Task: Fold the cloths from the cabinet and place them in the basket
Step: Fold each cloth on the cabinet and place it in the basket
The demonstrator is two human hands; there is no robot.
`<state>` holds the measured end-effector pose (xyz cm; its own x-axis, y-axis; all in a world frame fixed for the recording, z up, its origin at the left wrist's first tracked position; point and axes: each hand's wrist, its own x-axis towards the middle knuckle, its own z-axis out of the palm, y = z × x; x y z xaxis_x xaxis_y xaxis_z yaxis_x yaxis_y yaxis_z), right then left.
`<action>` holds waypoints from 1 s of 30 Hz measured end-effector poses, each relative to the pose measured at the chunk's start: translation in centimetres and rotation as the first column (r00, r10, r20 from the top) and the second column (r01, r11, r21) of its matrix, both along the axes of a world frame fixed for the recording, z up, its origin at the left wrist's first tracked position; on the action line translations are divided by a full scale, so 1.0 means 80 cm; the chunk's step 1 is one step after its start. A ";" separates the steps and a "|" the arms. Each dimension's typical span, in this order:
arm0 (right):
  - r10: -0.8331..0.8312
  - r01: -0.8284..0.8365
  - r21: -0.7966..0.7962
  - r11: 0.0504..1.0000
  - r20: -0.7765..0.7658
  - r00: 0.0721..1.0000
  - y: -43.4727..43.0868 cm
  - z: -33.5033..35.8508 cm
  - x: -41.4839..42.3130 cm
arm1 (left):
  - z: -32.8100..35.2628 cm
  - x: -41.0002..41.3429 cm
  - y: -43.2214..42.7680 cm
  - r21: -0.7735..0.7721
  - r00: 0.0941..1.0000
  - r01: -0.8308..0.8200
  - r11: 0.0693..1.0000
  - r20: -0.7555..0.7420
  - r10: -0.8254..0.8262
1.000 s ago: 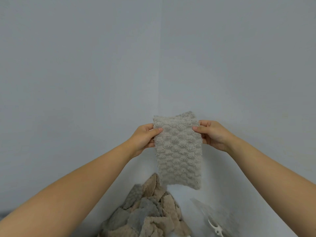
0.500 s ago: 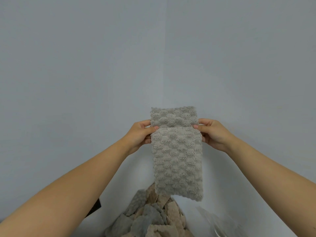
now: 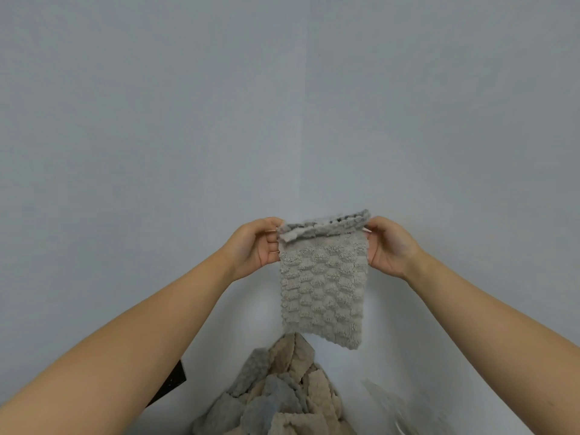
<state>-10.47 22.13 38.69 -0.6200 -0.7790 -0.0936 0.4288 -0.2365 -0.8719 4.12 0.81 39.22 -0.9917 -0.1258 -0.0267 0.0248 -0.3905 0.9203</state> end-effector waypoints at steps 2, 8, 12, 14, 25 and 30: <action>-0.072 0.078 0.088 0.993 -0.073 0.995 -0.003 0.003 0.003 | 0.003 -0.002 0.002 -0.116 0.996 -0.047 0.992 0.069 0.055; -0.121 0.254 0.223 0.941 -0.480 0.869 -0.012 0.001 0.022 | -0.007 -0.013 0.013 -0.514 0.954 -0.218 0.830 0.065 0.291; -0.162 0.315 0.216 0.924 -0.524 0.836 -0.016 0.002 0.025 | -0.013 -0.014 0.013 -0.486 0.952 -0.247 0.839 0.040 0.303; -0.178 0.326 0.200 0.924 -0.530 0.829 -0.017 0.001 0.024 | -0.013 -0.015 0.012 -0.424 0.957 -0.218 0.879 0.084 0.278; -0.150 0.187 0.099 0.977 -0.297 0.943 -0.011 0.009 0.024 | -0.011 -0.011 0.015 -0.359 0.982 -0.184 0.915 -0.017 0.190; 0.009 0.121 0.267 0.956 -0.441 0.897 -0.009 -0.002 0.035 | -0.008 -0.014 0.016 -0.322 0.978 -0.207 0.924 -0.064 0.197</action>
